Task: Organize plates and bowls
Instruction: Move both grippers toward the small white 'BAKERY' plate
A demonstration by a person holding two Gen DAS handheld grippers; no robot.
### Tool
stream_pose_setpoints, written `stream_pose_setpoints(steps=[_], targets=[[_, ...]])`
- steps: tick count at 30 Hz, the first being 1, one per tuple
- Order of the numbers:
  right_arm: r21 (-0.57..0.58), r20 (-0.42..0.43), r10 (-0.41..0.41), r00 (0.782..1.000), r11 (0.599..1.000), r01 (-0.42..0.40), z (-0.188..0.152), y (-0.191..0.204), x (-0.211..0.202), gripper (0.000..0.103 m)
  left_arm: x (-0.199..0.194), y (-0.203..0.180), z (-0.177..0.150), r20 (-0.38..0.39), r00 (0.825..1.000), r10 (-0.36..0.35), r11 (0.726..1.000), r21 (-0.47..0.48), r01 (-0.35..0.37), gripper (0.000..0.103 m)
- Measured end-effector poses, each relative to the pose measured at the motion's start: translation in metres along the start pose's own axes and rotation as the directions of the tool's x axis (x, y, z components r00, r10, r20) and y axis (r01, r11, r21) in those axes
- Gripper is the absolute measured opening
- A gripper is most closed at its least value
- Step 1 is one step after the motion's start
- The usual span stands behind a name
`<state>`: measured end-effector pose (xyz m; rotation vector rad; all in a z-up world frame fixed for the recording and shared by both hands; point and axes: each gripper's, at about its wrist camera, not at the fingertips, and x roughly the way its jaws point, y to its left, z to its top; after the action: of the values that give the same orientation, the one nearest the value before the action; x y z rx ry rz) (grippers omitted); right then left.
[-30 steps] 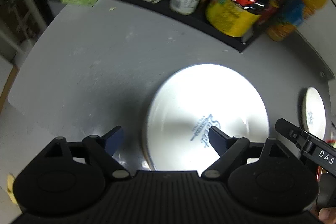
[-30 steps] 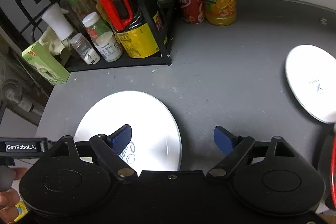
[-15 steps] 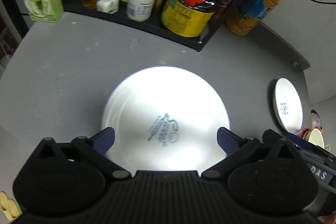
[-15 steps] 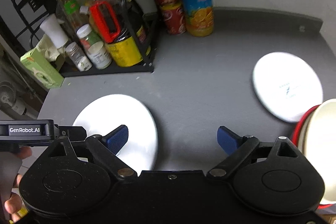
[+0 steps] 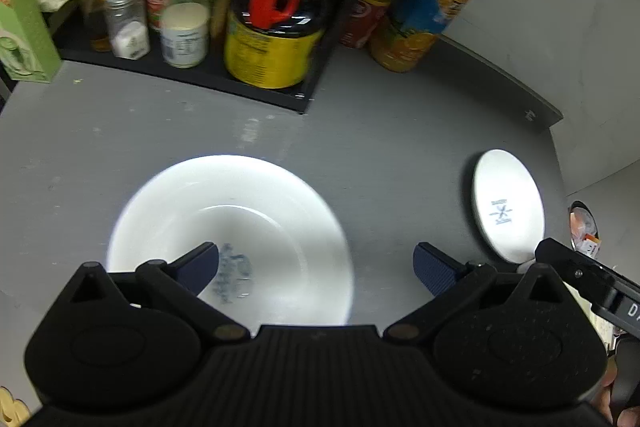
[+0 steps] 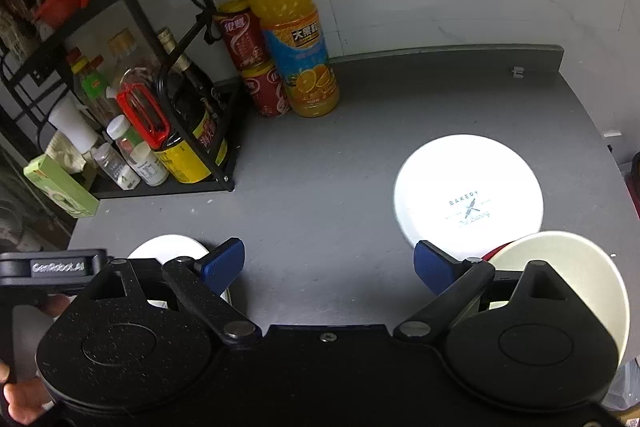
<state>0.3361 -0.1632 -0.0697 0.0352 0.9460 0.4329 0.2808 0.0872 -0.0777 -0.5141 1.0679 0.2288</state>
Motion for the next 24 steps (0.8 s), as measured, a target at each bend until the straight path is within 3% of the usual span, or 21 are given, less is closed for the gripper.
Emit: stream_pose_setpoints(steps=[16,24], targets=[[-0.002,-0.023,-0.037,0.999,0.999,0.037,0.029,-0.070,0.005,0.094,0.036,-0.076,0.011,-0.057,0.998,0.020,0.999,0.030,-0.019,0.103],[-0.018,-0.042,-0.032,0.999,0.999,0.031,0.044,-0.098,0.015,0.097,0.058,-0.108,0.018,-0.074,0.997,-0.003,1.000,0.016,0.005,0.103]])
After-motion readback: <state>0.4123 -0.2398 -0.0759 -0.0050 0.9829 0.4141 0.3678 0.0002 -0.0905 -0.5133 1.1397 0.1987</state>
